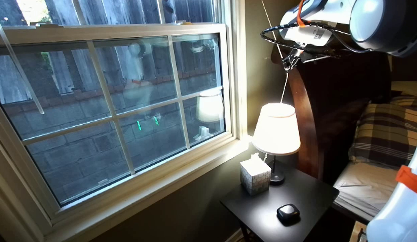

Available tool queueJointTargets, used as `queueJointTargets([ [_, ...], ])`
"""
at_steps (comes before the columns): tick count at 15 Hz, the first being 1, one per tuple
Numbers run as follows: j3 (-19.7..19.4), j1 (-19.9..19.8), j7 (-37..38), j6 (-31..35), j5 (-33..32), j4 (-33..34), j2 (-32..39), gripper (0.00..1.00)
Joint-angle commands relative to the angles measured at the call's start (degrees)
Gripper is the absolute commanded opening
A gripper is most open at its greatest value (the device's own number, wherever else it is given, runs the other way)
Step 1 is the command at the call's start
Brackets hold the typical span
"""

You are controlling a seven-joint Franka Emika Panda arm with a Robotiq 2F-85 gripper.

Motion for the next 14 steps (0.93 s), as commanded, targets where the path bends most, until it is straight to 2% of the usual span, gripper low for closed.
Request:
queueJointTargets([
  [1,0.5,-0.3,-2.3,-0.3,2.4,-1.3,-1.6,0.0],
  [6,0.7,0.1,-3.5,-0.5,4.0,-1.4,-2.8,0.0],
  [7,0.6,0.3,-3.6,-1.1,3.9,-1.4,-3.1,0.27],
  [8,0.6,0.4,-4.0,-1.3,3.8,-1.4,-3.3,0.28],
  [10,0.5,0.8,-4.1,-3.6,2.9,-1.9,-4.8,0.41],
  [12,0.4,1.3,-4.7,-8.3,1.5,-2.8,-6.7,0.57],
  [14,0.2,2.0,-6.3,-16.7,0.5,-3.5,-9.6,0.72],
])
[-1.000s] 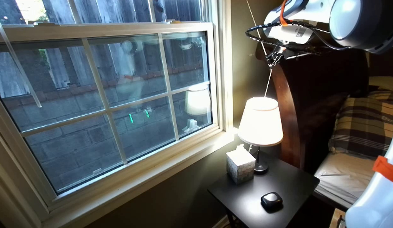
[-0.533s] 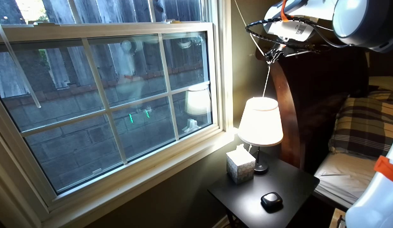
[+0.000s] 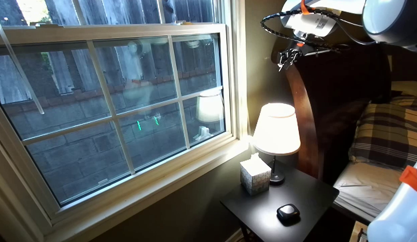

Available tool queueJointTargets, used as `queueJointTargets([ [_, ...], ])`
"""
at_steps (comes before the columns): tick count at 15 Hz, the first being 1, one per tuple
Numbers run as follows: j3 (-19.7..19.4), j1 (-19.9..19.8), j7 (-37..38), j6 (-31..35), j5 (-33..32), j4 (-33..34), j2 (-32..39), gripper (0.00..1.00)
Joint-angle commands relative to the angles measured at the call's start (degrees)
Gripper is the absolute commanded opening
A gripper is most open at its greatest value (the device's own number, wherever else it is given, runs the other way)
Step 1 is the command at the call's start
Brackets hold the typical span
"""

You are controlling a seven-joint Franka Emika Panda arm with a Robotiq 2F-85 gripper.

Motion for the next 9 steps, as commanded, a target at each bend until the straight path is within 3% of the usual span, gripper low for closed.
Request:
queueJointTargets([
  [1,-0.6,1.6,-3.5,-12.0,-1.6,-3.7,-6.7,0.79],
  [4,-0.9,3.2,-2.5,-21.7,-3.6,-4.3,-11.1,0.99],
  [6,-0.6,4.5,0.7,-26.3,-5.4,-5.0,-14.4,1.0],
  [9,0.7,6.8,4.6,-27.4,-9.4,-8.4,-20.5,1.0],
])
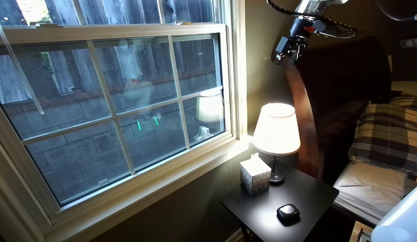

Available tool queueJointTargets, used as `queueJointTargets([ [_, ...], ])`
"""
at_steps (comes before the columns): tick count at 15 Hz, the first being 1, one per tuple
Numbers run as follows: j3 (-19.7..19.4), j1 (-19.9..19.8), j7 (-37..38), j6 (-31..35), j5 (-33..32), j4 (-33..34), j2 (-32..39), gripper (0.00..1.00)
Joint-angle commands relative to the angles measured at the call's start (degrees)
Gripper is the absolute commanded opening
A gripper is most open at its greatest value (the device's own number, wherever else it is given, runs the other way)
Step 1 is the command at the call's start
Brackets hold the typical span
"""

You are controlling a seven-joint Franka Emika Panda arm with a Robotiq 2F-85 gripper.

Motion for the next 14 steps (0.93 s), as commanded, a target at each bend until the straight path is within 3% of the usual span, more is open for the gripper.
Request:
queueJointTargets([
  [1,1.1,3.5,4.2,-0.4,-5.2,-6.7,-9.0,1.0],
  [4,2.4,6.3,3.4,-1.1,-8.6,-10.8,-15.4,1.0],
  [9,6.2,9.7,9.2,-1.6,-13.3,-15.4,-23.9,1.0],
  [14,4.1,13.0,9.2,-1.5,-13.2,-12.5,-22.4,1.0],
])
